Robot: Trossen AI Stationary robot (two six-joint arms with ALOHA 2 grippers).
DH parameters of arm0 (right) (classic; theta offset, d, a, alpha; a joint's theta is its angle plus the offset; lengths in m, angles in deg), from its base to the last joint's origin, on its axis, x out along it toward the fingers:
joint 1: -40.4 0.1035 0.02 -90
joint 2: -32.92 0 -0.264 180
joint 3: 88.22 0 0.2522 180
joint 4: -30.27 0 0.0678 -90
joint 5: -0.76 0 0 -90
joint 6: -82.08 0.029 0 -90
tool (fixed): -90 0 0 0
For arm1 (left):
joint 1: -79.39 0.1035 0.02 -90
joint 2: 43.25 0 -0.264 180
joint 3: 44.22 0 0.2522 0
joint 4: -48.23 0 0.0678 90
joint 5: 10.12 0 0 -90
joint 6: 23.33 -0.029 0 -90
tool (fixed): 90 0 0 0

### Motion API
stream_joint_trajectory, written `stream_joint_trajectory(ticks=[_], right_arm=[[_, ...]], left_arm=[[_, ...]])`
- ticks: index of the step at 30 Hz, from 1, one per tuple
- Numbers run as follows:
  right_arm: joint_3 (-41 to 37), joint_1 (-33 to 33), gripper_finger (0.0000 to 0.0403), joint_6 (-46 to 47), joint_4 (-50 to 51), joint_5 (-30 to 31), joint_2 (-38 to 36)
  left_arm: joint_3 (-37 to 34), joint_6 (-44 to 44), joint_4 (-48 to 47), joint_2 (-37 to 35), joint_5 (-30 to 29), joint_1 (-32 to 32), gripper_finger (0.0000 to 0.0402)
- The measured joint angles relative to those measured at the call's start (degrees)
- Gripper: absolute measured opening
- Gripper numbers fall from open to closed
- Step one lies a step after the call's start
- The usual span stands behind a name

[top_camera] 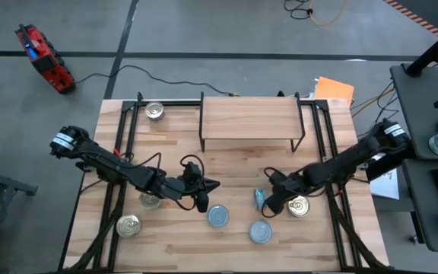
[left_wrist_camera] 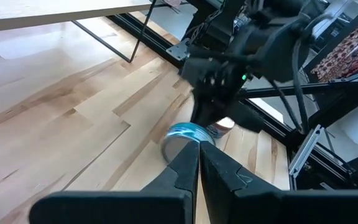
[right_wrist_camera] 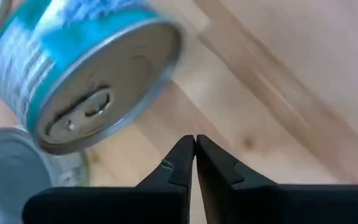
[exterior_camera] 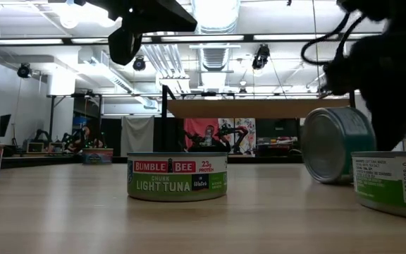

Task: Stack canned seafood by type on shelf
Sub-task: Put the blue tuna can on the shelf

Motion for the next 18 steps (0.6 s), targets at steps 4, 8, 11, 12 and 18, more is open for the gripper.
stream_joint_trajectory(ticks=[4, 8, 11, 12, 18], right_arm=[[5.11, 0.87, 0.0013, 6.06, 3.28, 0.18, -3.98], [12.40, 1.71, 0.0013, 11.96, 10.37, 0.62, -5.14], [19.74, 2.62, 0.0013, 14.27, 18.48, 1.01, -3.63], [22.12, 2.93, 0.0013, 14.53, 21.30, 1.16, -2.59], [35.49, 2.83, 0.0013, 14.89, 30.84, 0.37, 4.75]], left_arm=[[-0.02, 0.00, -0.01, 0.00, -0.02, 0.01, 0.0000], [-0.02, 0.00, 0.00, -0.02, -0.07, 0.09, 0.0000], [-0.02, -0.68, -0.21, -0.69, -0.04, 0.32, 0.0000], [-0.02, -1.42, -0.29, -1.11, 0.21, 0.47, 0.0000], [-0.02, -8.30, -0.97, -4.57, 9.94, 2.38, 0.0000]])
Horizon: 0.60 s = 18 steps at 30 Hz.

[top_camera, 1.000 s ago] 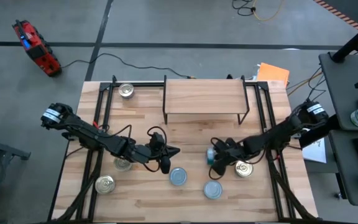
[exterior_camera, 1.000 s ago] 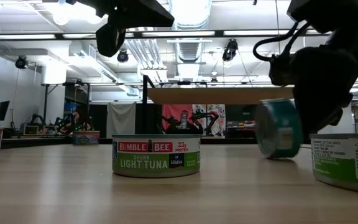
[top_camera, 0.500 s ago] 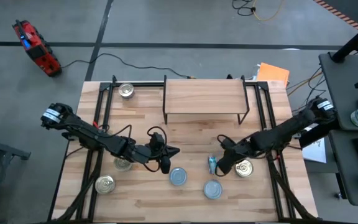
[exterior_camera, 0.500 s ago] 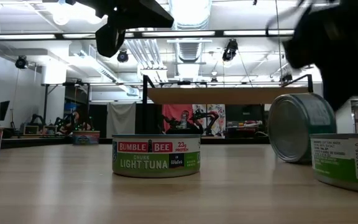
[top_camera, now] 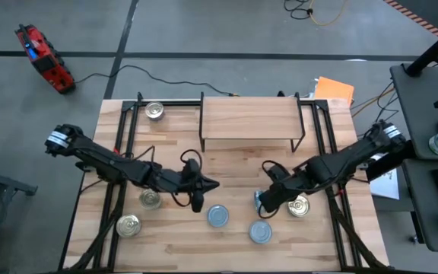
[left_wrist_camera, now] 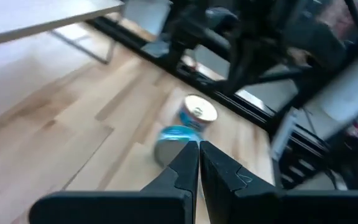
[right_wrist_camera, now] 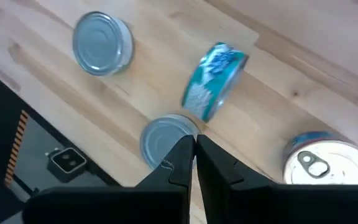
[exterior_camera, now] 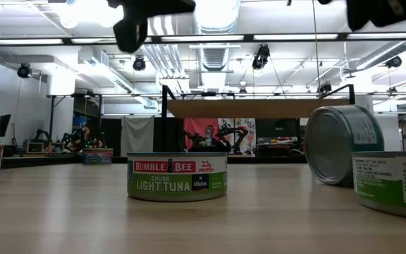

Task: Stack canned seafood by type on shelf
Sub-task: Put the blue tuna can on the shelf

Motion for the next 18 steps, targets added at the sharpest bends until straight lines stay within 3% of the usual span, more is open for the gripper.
stream_joint_trajectory(ticks=[4, 7, 13, 18], right_arm=[[4.52, -0.63, 0.0024, 2.64, 4.28, -1.84, 4.71], [5.08, -1.12, 0.0057, 4.00, 3.71, -2.78, 6.82], [4.11, -3.32, 0.0172, 5.97, 4.06, -3.25, 10.39], [4.07, -7.19, 0.0274, 1.42, 2.05, -3.02, 14.14]], left_arm=[[0.00, -5.21, -1.27, -3.67, 5.18, 1.02, 0.0000], [0.00, -8.24, -3.06, -7.60, 6.76, 1.03, 0.0000], [-0.24, -13.39, -9.17, -15.46, 6.43, 1.01, 0.0000], [-0.26, -16.80, -11.55, -19.00, 4.79, 1.03, 0.0000]])
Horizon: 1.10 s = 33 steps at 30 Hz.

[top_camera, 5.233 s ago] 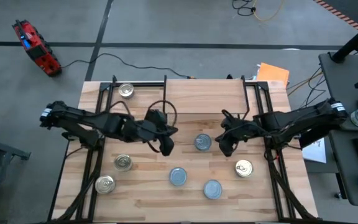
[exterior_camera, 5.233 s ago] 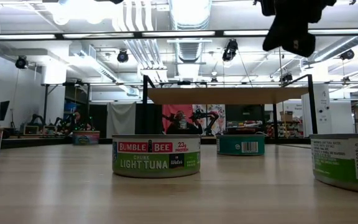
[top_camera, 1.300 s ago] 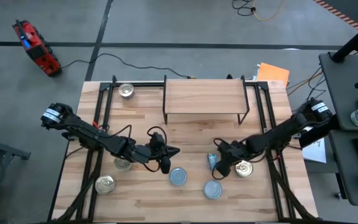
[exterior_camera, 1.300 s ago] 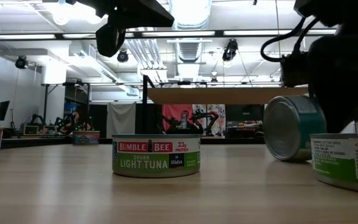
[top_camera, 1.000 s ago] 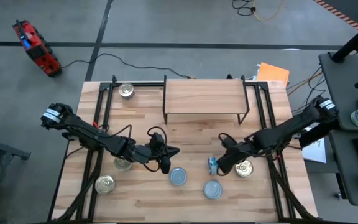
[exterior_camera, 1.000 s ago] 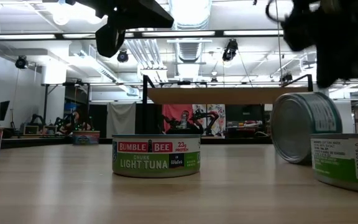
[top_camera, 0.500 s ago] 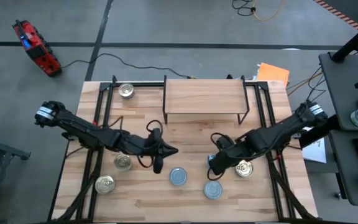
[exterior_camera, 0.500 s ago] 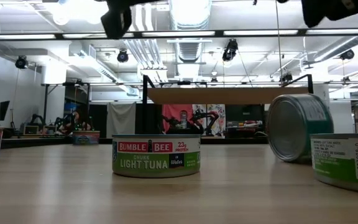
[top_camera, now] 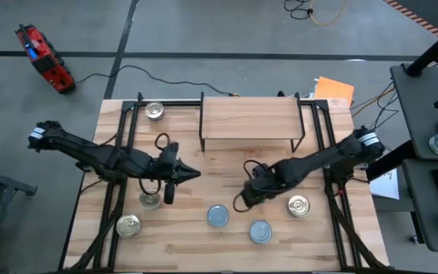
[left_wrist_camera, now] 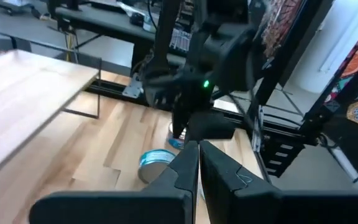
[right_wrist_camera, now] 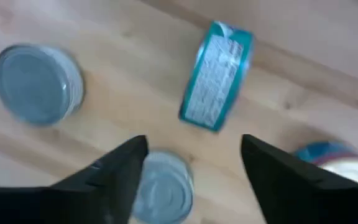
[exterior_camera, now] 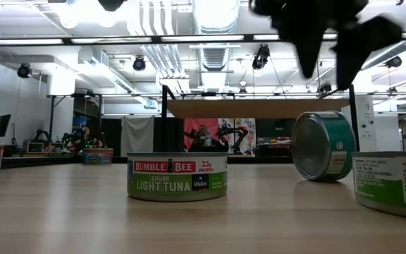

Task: Stack canned seafood by type on shelf
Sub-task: Put the blue tuna can on the shelf

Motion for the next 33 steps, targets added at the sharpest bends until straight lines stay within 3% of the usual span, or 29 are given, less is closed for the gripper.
stream_joint_trajectory(ticks=[5, 10, 15, 26, 33], right_arm=[[0.00, -3.60, 0.0342, -3.30, 0.83, -0.16, 3.74], [0.00, -5.24, 0.0344, -5.98, 0.58, -1.55, 6.41], [0.00, -5.29, 0.0299, -5.72, 0.06, -2.22, 6.98], [0.00, -5.29, 0.0141, -5.31, -1.32, -3.02, 7.61], [-0.19, -5.23, 0.0106, -5.91, -4.20, -4.63, 9.24]], left_arm=[[0.00, -1.06, -0.10, -1.30, -0.04, 0.02, 0.0000], [0.00, -0.96, -3.00, -1.55, -0.04, 0.02, 0.0000], [0.00, -0.98, -4.92, -1.57, -0.04, 0.02, 0.0000], [-0.01, -3.43, -5.68, -1.62, -0.04, 0.02, 0.0000], [-0.01, -3.60, -6.15, -1.62, -0.04, 0.02, 0.0000]])
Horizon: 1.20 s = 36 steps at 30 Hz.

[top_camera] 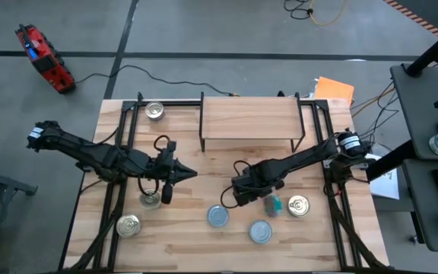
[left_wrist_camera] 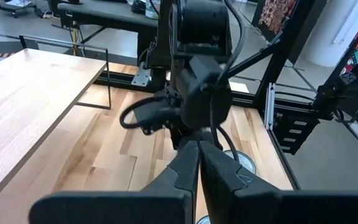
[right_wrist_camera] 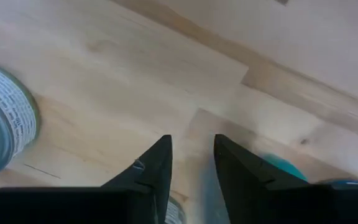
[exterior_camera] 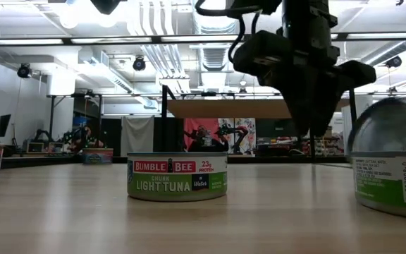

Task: Stack canned seafood by type on shelf
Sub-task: Put the blue tuna can on the shelf

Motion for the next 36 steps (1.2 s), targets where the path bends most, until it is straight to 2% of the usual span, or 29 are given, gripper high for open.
stream_joint_trajectory(ticks=[6, 9, 14, 16, 18, 20, 24, 27, 30, 36], right_arm=[[0.22, -0.07, 0.0058, -4.10, 0.39, 1.41, -0.59], [1.53, 0.13, 0.0037, -2.99, 2.17, 0.95, -3.50], [4.49, 4.68, 0.0026, -7.52, 7.13, -4.53, -9.54], [4.83, 7.80, 0.0034, -4.28, 9.28, -8.57, -12.36], [4.84, 11.05, 0.0050, 5.07, 9.91, -11.66, -15.61], [4.80, 15.13, 0.0074, 16.12, 9.12, -11.22, -17.98], [4.72, 24.88, 0.0137, 36.81, 7.97, -5.50, -19.36], [4.71, 30.41, 0.0192, 47.77, 7.48, -1.44, -17.50], [4.67, 32.29, 0.0247, 53.18, 4.67, 3.29, -13.61], [4.60, 31.67, 0.0330, 54.59, 2.58, 3.08, -5.03]], left_arm=[[-0.01, -0.10, -1.22, -0.07, 0.00, 0.00, 0.0000], [0.00, 0.02, -2.35, -0.07, 0.02, 0.00, 0.0000], [-0.01, 0.31, -3.22, -0.17, 0.02, 0.00, 0.0000], [0.01, 0.25, -3.29, -0.27, 0.06, 0.00, 0.0000], [0.00, 0.25, -3.53, -0.51, 0.08, 0.00, 0.0000], [0.01, 0.23, -3.43, -0.62, 0.07, 0.00, 0.0000], [0.01, 0.18, -3.51, -0.72, 0.04, 0.00, 0.0000], [0.01, 0.09, -3.51, -0.70, -0.16, 0.00, 0.0000], [-0.01, -0.42, -3.51, -0.70, -1.30, 0.00, 0.0000], [0.01, -1.31, -3.47, -0.78, -1.44, 0.13, 0.0000]])
